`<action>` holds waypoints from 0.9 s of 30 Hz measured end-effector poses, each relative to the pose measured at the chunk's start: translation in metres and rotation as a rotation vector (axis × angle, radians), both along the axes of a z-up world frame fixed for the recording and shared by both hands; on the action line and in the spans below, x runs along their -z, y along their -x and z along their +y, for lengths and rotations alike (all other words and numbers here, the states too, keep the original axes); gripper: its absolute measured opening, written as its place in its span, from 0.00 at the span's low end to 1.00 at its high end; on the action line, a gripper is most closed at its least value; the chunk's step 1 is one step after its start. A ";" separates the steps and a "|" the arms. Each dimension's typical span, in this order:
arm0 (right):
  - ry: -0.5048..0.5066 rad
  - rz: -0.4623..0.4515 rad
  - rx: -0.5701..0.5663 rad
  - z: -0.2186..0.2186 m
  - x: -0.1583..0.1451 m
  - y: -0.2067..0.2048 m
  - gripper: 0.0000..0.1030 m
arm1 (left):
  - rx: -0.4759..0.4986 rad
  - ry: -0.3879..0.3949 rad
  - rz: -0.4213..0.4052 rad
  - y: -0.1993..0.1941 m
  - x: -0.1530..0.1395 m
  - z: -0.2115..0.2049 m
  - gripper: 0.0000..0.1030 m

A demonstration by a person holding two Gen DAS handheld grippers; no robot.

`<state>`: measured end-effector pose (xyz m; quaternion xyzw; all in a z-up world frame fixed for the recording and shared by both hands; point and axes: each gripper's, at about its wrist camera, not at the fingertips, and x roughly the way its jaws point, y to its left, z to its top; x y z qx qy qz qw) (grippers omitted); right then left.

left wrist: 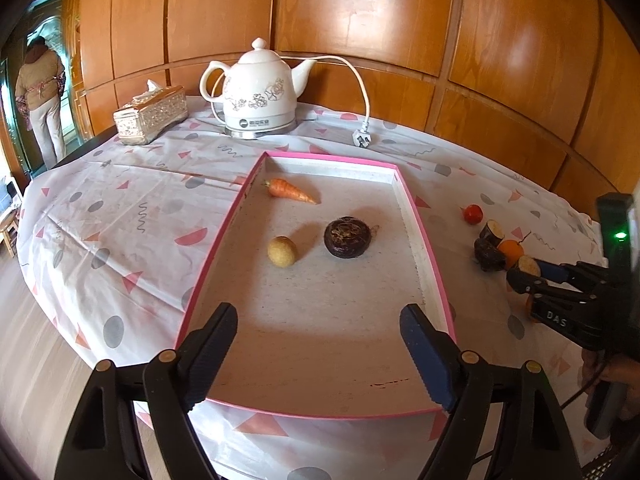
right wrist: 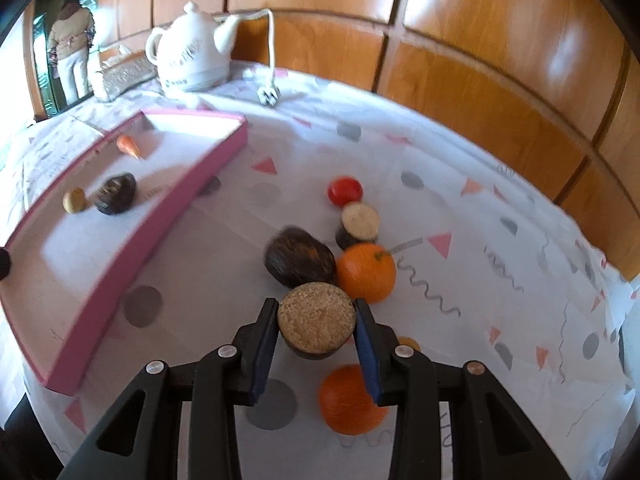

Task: Organize fruits
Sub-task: 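Carry the fruit slice into the tray and open the right gripper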

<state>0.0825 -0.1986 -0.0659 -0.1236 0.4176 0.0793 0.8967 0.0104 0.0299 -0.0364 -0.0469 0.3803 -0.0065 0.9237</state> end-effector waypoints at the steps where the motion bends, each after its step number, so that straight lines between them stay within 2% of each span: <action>1: -0.006 -0.009 -0.008 0.003 -0.003 0.002 0.36 | -0.004 0.003 -0.001 0.000 0.000 0.001 0.82; 7: -0.081 -0.036 -0.094 0.029 -0.025 0.014 0.36 | -0.029 0.019 -0.003 0.001 -0.001 0.008 0.82; 15: -0.174 -0.007 -0.205 0.068 -0.036 0.024 0.36 | -0.111 0.063 -0.013 0.001 -0.004 0.033 0.82; 22: -0.220 0.036 -0.296 0.112 -0.036 0.017 0.36 | -0.230 0.093 -0.013 0.002 -0.004 0.069 0.82; 27: -0.213 0.077 -0.307 0.131 -0.023 0.009 0.36 | -0.240 0.102 0.000 0.003 -0.001 0.074 0.82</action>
